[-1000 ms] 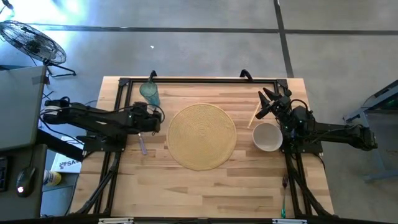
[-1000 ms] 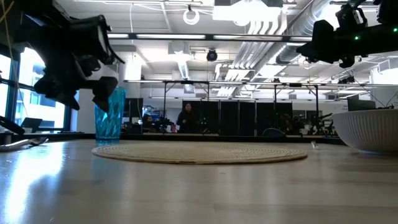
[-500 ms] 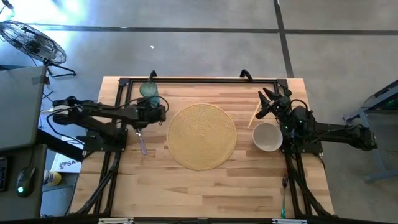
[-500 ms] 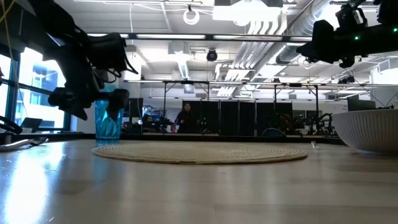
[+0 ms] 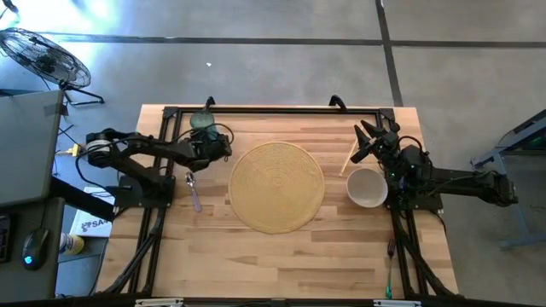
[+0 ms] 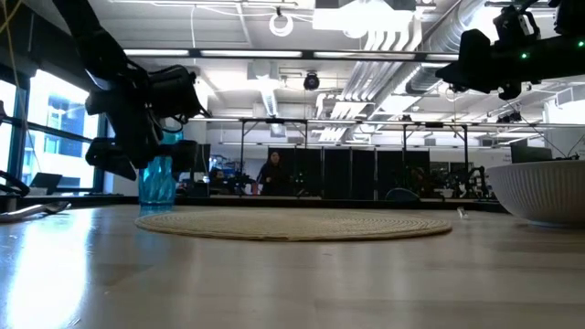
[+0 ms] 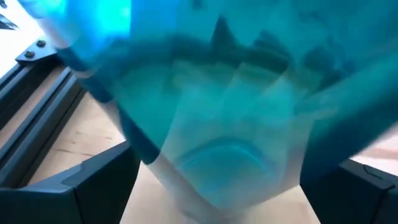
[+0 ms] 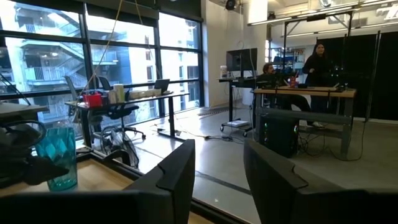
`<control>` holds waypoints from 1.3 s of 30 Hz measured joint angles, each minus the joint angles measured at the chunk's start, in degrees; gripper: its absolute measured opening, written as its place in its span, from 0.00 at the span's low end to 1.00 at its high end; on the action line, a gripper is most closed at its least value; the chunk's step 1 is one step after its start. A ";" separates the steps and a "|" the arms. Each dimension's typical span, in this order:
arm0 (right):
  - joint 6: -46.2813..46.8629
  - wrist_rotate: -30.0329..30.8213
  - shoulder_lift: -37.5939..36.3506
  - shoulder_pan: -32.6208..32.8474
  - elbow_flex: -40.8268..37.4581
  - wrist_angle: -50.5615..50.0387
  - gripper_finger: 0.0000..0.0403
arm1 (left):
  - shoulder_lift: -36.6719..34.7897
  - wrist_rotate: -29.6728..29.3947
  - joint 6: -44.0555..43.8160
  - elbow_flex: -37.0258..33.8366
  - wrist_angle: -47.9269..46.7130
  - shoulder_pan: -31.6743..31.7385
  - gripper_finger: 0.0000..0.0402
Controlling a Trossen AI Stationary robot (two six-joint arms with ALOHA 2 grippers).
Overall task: Pick & Place Utensil
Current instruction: Put the blue cup on the brown tablemat
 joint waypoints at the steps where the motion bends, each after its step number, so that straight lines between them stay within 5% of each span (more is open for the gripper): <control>1: 0.00 -0.01 0.00 0.00 0.00 0.00 0.32 | 0.24 -0.09 0.20 0.00 0.76 0.47 0.99; 27: 0.00 -0.03 0.01 0.00 -0.01 0.00 0.32 | 2.83 2.91 8.65 0.04 5.65 4.15 0.99; 39: 0.00 -0.02 0.00 0.02 0.00 0.00 0.32 | 2.99 0.20 5.40 -0.18 5.53 3.50 0.99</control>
